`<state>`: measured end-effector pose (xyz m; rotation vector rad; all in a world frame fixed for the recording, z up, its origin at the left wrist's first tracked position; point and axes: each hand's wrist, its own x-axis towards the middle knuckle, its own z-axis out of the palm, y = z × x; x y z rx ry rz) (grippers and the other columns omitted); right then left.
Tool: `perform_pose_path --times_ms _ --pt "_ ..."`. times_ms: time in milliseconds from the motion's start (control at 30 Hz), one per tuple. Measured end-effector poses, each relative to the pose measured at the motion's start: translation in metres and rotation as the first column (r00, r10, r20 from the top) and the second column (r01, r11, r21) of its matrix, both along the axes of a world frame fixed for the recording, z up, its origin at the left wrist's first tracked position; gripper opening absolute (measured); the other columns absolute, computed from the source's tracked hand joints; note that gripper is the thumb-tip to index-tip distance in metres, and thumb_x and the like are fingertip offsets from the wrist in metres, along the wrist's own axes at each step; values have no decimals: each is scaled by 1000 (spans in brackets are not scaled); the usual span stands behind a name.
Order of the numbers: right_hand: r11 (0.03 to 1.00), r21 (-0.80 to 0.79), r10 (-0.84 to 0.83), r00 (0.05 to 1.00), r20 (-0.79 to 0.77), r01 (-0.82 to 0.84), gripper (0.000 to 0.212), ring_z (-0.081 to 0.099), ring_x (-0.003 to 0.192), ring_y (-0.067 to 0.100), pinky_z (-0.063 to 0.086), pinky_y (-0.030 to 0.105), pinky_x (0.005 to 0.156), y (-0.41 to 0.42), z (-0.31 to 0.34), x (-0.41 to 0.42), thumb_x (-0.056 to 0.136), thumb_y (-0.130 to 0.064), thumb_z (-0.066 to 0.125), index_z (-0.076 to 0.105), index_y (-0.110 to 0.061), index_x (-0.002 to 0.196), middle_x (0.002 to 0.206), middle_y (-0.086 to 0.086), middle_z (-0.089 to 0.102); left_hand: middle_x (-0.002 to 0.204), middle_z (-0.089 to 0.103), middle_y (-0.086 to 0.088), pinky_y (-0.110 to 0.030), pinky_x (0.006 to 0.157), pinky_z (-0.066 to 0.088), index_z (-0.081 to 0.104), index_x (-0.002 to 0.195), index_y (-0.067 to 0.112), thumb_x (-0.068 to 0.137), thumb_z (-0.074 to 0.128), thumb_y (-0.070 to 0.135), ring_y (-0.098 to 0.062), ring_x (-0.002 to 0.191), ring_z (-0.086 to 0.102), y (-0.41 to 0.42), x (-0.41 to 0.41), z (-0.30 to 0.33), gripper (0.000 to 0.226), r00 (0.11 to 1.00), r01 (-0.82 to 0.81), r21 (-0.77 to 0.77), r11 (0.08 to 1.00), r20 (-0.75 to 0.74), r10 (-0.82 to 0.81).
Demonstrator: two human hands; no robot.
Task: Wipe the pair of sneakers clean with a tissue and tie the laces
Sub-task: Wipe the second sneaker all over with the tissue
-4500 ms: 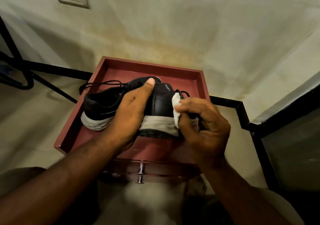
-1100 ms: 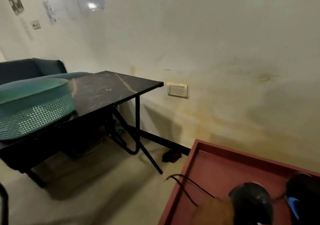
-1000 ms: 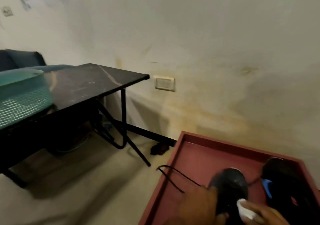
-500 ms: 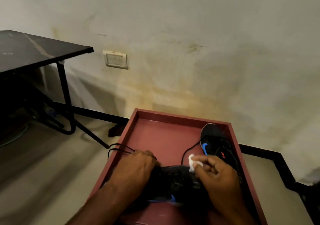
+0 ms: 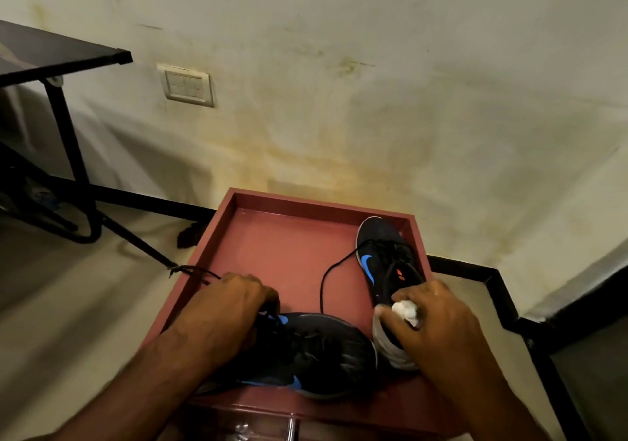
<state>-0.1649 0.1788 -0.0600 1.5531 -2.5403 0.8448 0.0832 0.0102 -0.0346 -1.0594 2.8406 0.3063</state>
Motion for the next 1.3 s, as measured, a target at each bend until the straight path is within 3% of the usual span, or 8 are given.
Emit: perform_pose_path --times_ms 167,400,533,667,900,1100,1167,1300 --pt "974 220 -7 982 -188 49 19 67 78 22 32 25 64 -8 4 -8 84 -43 76 66 -27 86 81 -5 68 115 68 9 -33 90 57 66 119 37 94 61 25 -13 105 64 0 -2 0 28 994 -104 -50 993 -50 101" --pt "999 21 -27 971 -236 33 6 57 72 19 32 25 68 -7 5 -7 88 -24 73 68 -21 84 78 -3 64 108 76 13 -32 85 55 75 116 43 92 68 20 -12 102 66 -12 7 16 33 946 -179 -184 966 -302 118" --pt "981 -182 24 966 -257 -73 15 48 79 15 24 21 69 -4 13 -22 88 -21 61 74 -17 95 90 -4 72 99 76 18 -32 80 57 78 106 42 84 79 15 -10 95 69 -18 15 23 35 918 -33 -101 994 -396 -10" --pt "955 -183 177 944 -280 -233 28 56 90 22 36 22 80 -2 16 -41 84 9 70 74 -15 99 102 -5 72 98 74 23 -35 76 60 76 104 45 81 82 18 -2 93 68 -13 10 15 36 904 111 -71 991 -407 -130" --pt "944 -173 239 945 -224 -280 37 55 92 19 49 34 78 -30 -4 -46 77 16 69 72 -16 95 103 -8 72 93 77 17 -28 72 60 81 99 34 67 89 3 -6 83 71 -3 -8 -1 46 854 234 -119 965 -449 -262" --pt "990 -117 73 995 -63 -80 33 59 85 20 36 21 69 -41 -17 -49 78 10 65 73 -20 87 86 -5 72 97 76 15 -33 74 59 79 103 34 72 73 14 -8 89 69 0 -12 -5 38 894 204 -64 977 -394 -213" --pt "989 -136 49 999 -9 -50 27 65 92 20 42 19 79 -41 -15 -47 82 5 68 77 -18 94 95 -2 76 98 75 14 -36 77 58 78 103 33 77 56 33 -11 94 67 1 -12 -3 34 935 172 -62 983 -304 -183" --pt "964 -262 68 992 103 -39 32 60 106 -2 41 5 96 -31 -1 -35 85 -3 73 76 -13 115 118 -3 71 112 72 12 -35 89 54 75 113 33 88 70 21 -13 107 62 -3 -16 4 28 981 151 -60 987 -113 -157"
